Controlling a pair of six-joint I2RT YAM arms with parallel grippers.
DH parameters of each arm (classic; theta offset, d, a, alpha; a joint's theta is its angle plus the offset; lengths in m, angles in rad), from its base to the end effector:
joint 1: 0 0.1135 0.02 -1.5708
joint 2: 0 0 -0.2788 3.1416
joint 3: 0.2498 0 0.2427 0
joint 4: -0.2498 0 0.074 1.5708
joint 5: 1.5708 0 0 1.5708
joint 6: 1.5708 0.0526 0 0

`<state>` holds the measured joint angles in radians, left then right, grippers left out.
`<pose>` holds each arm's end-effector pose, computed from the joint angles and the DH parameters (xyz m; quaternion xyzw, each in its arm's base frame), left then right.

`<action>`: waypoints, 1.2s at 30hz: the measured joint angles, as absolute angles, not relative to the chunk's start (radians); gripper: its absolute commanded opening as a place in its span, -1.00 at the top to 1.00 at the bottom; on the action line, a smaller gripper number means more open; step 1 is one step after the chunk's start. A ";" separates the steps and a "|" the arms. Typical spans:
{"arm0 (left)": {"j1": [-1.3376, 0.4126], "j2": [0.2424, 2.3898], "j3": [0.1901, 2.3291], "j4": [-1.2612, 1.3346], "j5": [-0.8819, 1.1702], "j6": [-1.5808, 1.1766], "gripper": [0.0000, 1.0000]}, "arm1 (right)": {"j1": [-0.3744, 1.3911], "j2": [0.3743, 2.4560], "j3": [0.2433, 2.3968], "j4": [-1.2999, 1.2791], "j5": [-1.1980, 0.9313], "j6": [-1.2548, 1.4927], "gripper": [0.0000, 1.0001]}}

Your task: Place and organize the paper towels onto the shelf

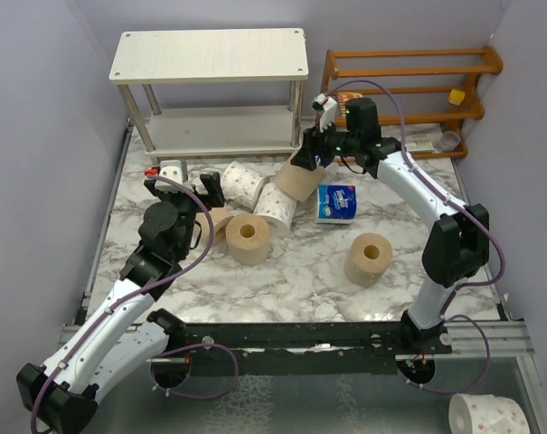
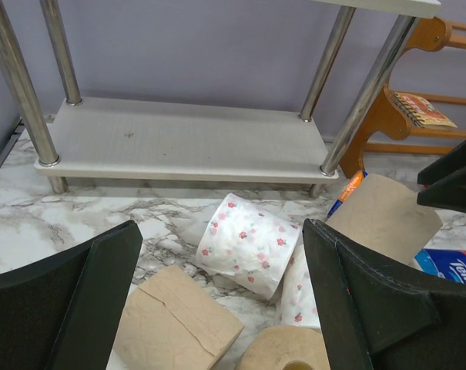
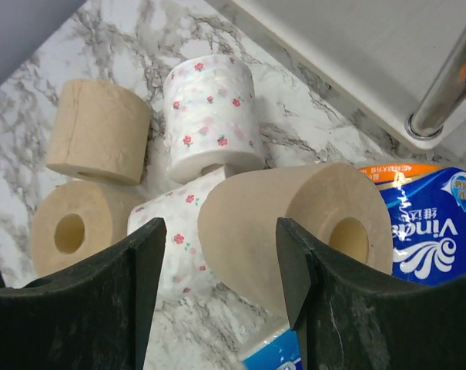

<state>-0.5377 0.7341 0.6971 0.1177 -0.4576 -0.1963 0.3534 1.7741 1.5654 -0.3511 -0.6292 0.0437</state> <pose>0.1588 -0.0676 0.3613 -0.0521 0.6791 -0.1133 0.7234 0.3810 0.1735 0.3347 -0.2764 0.7989 0.3562 0.3980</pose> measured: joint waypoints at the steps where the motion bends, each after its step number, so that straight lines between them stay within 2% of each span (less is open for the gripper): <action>1: -0.538 0.735 0.697 0.117 -0.458 -0.197 -0.79 | 0.373 1.774 1.565 -0.351 -0.605 0.027 -0.19; 14: -0.538 0.739 0.697 0.117 -0.458 -0.196 -0.79 | 0.392 1.774 1.552 -0.351 -0.420 -0.094 -0.13; 32: -0.538 0.755 0.698 0.109 -0.457 -0.199 -0.79 | 0.392 1.808 1.546 -0.411 -0.481 -0.115 -0.14; 34: -0.538 0.755 0.698 0.108 -0.457 -0.199 -0.79 | 0.392 1.810 1.541 -0.410 -0.481 -0.115 -0.04; 36: -0.538 0.755 0.698 0.105 -0.457 -0.199 -0.78 | 0.392 1.810 1.536 -0.410 -0.481 -0.117 0.23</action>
